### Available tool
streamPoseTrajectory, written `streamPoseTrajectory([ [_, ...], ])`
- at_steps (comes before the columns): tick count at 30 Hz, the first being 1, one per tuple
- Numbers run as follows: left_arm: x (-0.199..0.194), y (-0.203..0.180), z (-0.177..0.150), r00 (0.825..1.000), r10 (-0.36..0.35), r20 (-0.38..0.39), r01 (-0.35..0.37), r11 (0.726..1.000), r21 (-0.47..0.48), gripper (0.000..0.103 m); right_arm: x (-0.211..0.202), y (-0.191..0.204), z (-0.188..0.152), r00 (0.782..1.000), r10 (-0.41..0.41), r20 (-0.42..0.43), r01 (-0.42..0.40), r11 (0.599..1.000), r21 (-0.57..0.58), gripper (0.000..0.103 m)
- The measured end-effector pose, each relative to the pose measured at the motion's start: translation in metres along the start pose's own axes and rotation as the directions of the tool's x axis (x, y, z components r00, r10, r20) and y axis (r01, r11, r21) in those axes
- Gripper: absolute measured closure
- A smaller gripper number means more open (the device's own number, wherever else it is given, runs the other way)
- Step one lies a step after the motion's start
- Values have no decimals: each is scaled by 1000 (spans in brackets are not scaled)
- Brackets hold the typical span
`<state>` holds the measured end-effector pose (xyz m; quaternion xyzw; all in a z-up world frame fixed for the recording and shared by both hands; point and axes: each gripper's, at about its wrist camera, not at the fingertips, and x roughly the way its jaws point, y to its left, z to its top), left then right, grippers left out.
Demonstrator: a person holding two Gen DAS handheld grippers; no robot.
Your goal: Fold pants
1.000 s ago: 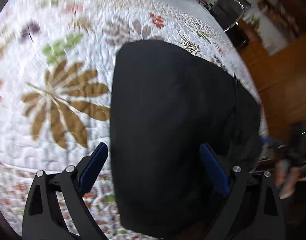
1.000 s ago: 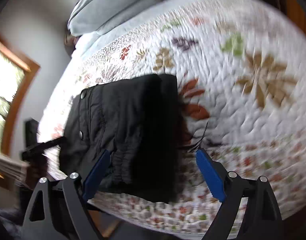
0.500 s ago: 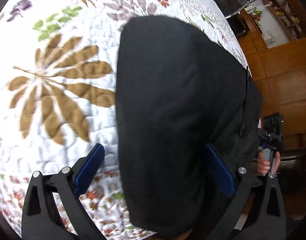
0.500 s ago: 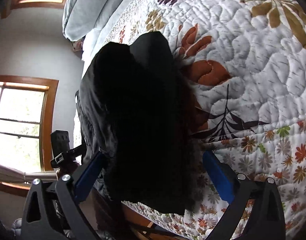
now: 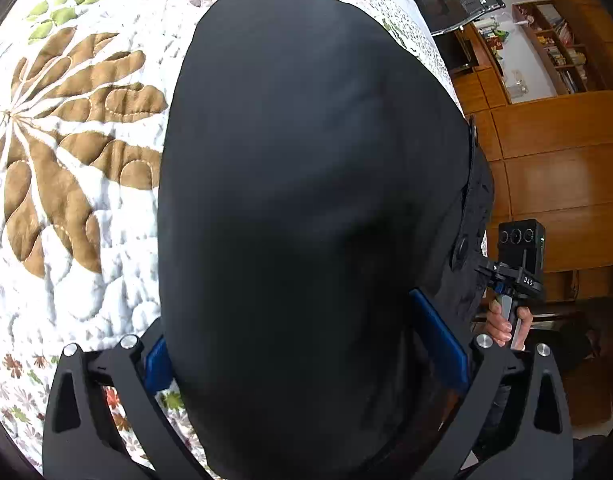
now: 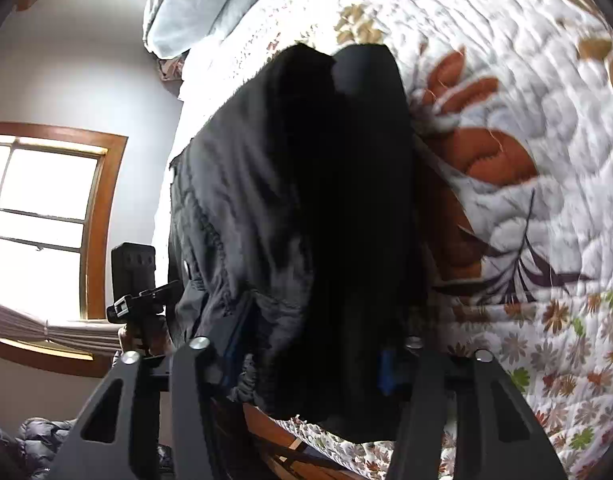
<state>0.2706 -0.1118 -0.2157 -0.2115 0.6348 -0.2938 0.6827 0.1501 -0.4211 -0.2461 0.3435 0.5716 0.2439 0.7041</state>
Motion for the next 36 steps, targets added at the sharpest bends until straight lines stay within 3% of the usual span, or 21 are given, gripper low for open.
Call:
streamPoseTrajectory([
  [6, -6, 1, 15, 999, -3, 42, 3, 1000, -1, 10, 7, 19, 24, 1000, -2, 26, 3, 999, -39, 61],
  [15, -24, 20, 71, 991, 52, 123, -47, 998, -37, 12, 59, 58, 103, 999, 10, 35, -7, 997, -80, 61],
  [24, -32, 29, 121, 984, 95, 151, -86, 994, -64, 12, 95, 67, 170, 999, 24, 36, -20, 995, -93, 61],
  [36, -29, 39, 156, 979, 122, 163, -113, 992, -61, 11, 104, 49, 201, 999, 39, 31, -36, 995, -91, 61],
])
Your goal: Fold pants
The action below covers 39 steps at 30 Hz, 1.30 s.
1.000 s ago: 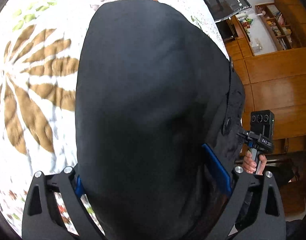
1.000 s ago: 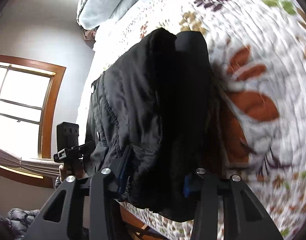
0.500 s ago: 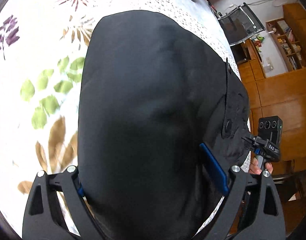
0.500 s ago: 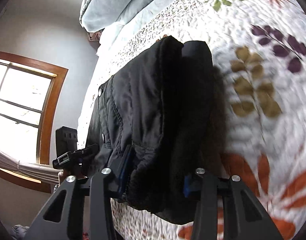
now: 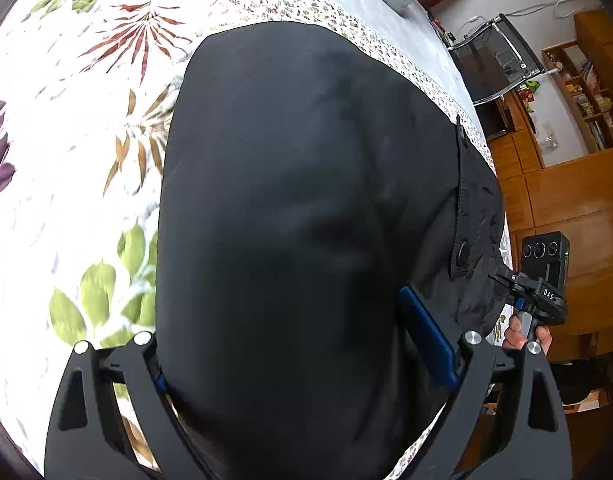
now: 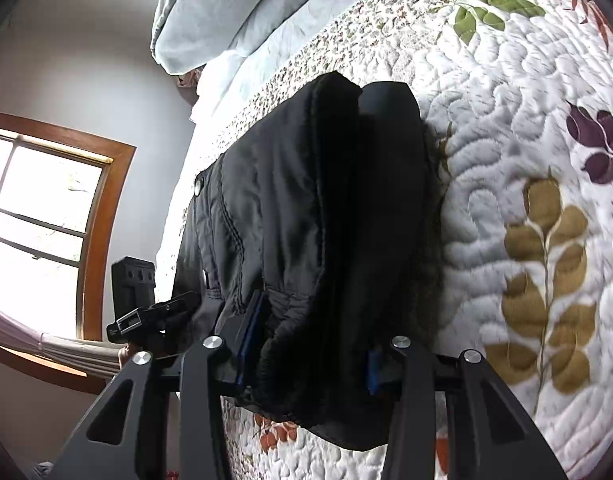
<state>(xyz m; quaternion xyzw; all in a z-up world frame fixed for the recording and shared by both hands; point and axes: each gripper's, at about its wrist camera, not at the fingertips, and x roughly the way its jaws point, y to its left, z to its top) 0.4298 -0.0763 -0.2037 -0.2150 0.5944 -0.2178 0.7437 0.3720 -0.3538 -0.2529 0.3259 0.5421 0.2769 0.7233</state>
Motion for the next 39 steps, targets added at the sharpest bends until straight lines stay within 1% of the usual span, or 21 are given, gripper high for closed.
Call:
streamPoseTrajectory([
  [4, 0, 5, 3, 1000, 3, 0, -3, 1000, 6, 11, 1, -5, 4, 1000, 8, 2, -8, 1000, -1, 58],
  [6, -5, 12, -1, 1000, -1, 9, 1, 1000, 17, 9, -9, -13, -5, 1000, 3, 13, -3, 1000, -8, 51],
  [7, -8, 14, -3, 1000, 2, 15, -3, 1000, 24, 9, -13, -14, -10, 1000, -4, 22, 4, 1000, -14, 45],
  [8, -11, 16, -5, 1000, 13, 24, -14, 1000, 27, 9, -23, -16, -22, 999, -9, 34, 9, 1000, -18, 40],
  [9, -16, 17, -9, 999, 27, 36, -28, 999, 31, 8, -27, -16, -25, 999, -17, 50, 18, 1000, -15, 36],
  [10, -23, 17, -15, 997, 59, 55, -61, 997, 36, 7, -34, -18, -30, 997, -28, 67, 29, 1000, -8, 27],
  [11, -28, 19, -19, 995, 77, 67, -80, 996, 40, 6, -43, -20, -36, 995, -48, 85, 49, 999, -4, 21],
  [13, -44, 20, -30, 986, 125, 108, -131, 990, 49, 5, -60, -20, -48, 988, -101, 116, 103, 995, -3, 19],
  [14, -51, 20, -34, 981, 147, 125, -154, 987, 49, 5, -71, -16, -58, 980, -142, 138, 145, 989, -13, 19],
  [15, -62, 19, -43, 971, 183, 151, -191, 981, 44, 5, -79, -12, -65, 970, -185, 159, 190, 982, -17, 19],
  [17, -79, 18, -55, 953, 237, 188, -248, 968, 36, 5, -96, 2, -82, 931, -299, 209, 310, 950, -25, 19],
  [18, -87, 14, -62, 942, 261, 213, -275, 961, 39, 5, -105, 16, -95, 902, -351, 250, 372, 927, -41, 19],
  [19, -97, 7, -72, 928, 280, 244, -301, 952, 52, 5, -111, 28, -104, 883, -375, 282, 406, 912, -57, 16],
  [23, -123, -22, -103, 900, 295, 321, -342, 934, 102, 5, -125, 76, -139, 837, -395, 377, 462, 881, -102, 12],
  [26, -142, -43, -124, 885, 278, 374, -347, 929, 128, 5, -122, 119, -155, 818, -391, 421, 483, 865, -135, 12],
  [28, -152, -59, -136, 868, 280, 409, -365, 920, 146, 5, -120, 139, -164, 804, -397, 443, 503, 851, -151, 12],
  [29, -151, -70, -138, 863, 278, 421, -369, 917, 150, 5, -119, 152, -170, 791, -406, 458, 524, 835, -166, 12],
  [31, -160, -78, -149, 851, 273, 449, -374, 914, 154, 5, -114, 172, -174, 771, -417, 481, 557, 808, -193, 11],
  [33, -161, -85, -155, 848, 262, 460, -368, 916, 158, 4, -110, 184, -178, 758, -420, 500, 577, 789, -212, 10],
  [36, -165, -89, -156, 844, 267, 466, -370, 917, 145, 4, -103, 195, -180, 746, -426, 512, 593, 774, -220, 10],
  [39, -172, -97, -154, 835, 268, 481, -381, 912, 152, 4, -100, 207, -181, 720, -442, 536, 627, 745, -229, 10],
])
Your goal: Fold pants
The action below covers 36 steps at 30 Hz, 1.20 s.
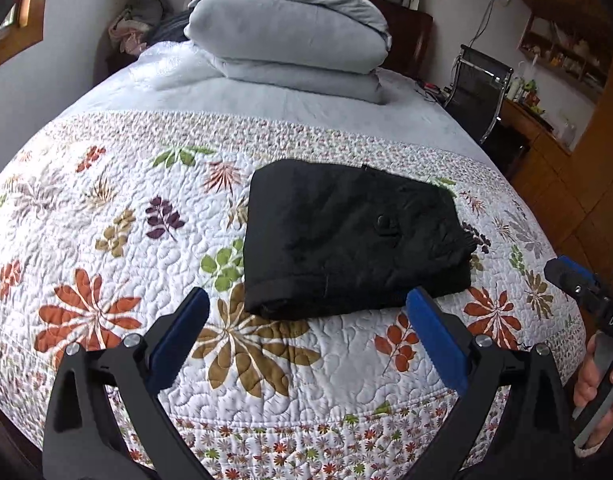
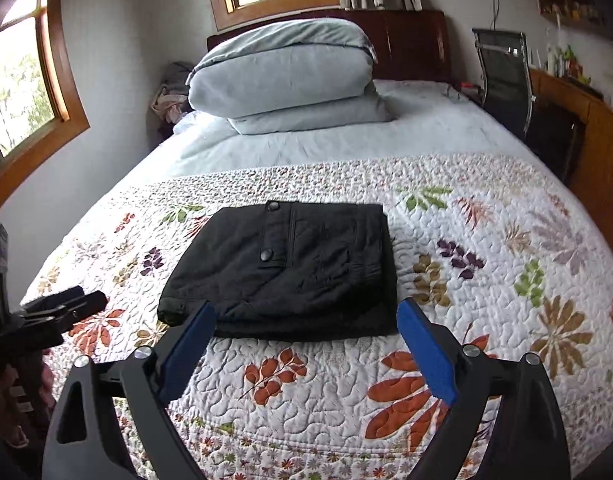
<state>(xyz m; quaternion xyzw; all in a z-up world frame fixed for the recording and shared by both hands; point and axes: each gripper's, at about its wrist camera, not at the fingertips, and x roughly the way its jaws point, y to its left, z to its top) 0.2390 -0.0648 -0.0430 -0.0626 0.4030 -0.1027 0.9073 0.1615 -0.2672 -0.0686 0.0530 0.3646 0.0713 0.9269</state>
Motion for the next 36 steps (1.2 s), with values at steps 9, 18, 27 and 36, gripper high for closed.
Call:
streamPoseTrajectory([
  [9, -34, -18, 4, 995, 71, 73, -77, 994, 76, 3, -31, 21, 4, 996, -55, 74, 59, 997, -48, 10],
  [18, -60, -35, -16, 996, 48, 72, -54, 994, 92, 3, -58, 29, -11, 993, -70, 94, 75, 996, -46, 10],
  [27, -77, -48, -20, 994, 49, 100, -61, 991, 118, 3, -69, 30, -14, 992, -74, 105, 80, 995, -52, 10],
  [36, -78, -53, -20, 994, 36, 107, -52, 988, 144, 3, -67, 32, -15, 991, -83, 103, 90, 993, -72, 10],
])
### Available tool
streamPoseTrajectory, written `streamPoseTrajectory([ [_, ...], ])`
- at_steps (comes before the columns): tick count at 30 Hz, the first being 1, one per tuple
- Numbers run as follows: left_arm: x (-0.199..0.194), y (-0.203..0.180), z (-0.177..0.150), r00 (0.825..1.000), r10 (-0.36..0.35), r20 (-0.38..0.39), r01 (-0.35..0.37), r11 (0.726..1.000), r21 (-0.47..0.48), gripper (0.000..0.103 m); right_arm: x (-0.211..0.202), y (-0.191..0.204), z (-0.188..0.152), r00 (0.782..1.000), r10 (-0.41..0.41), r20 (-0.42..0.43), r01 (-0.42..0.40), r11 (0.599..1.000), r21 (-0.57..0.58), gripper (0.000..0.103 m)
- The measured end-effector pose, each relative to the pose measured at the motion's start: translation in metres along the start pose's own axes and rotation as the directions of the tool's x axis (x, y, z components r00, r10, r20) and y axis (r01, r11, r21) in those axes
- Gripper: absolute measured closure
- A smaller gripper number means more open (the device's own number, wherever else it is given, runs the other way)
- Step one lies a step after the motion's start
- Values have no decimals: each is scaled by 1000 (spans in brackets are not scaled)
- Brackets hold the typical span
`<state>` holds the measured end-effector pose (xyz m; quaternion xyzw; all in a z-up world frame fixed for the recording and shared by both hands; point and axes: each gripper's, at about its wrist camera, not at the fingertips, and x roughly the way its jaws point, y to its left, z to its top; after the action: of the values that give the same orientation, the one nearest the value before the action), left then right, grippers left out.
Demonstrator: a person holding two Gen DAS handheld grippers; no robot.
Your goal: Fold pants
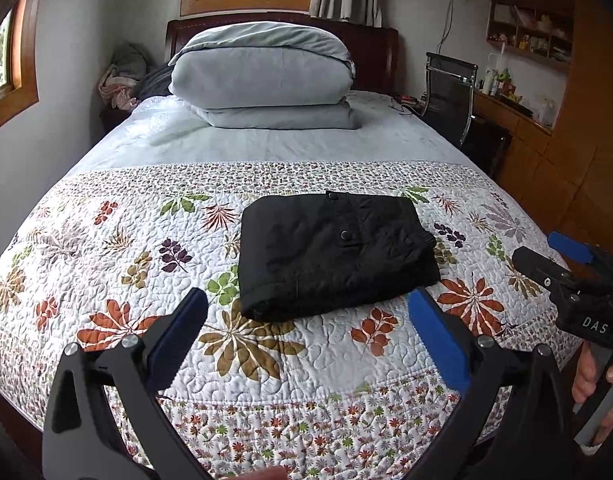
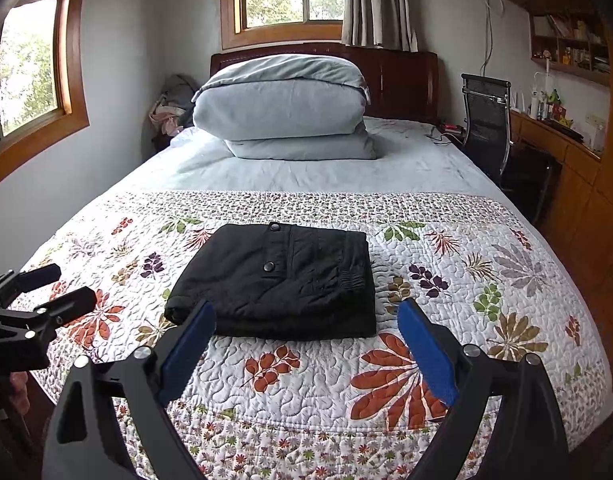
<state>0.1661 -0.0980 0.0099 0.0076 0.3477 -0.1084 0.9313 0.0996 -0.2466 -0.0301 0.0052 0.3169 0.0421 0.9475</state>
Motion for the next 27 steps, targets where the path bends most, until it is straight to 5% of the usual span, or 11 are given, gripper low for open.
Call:
streamPoseTrajectory([
  [5, 2, -2, 0, 1000, 24, -4, -24, 1000, 20, 3, 0, 1, 1, 1000, 0, 1, 0, 1000, -5, 10],
  [11, 4, 5, 1, 999, -39, -10, 39, 999, -34, 3, 3, 1, 0, 1000, -4, -4, 4, 1000, -5, 9],
  [27, 1, 13, 1, 1000, 23, 13, -22, 1000, -17, 3, 12, 17, -7, 999, -48, -4, 47, 998, -44, 4],
])
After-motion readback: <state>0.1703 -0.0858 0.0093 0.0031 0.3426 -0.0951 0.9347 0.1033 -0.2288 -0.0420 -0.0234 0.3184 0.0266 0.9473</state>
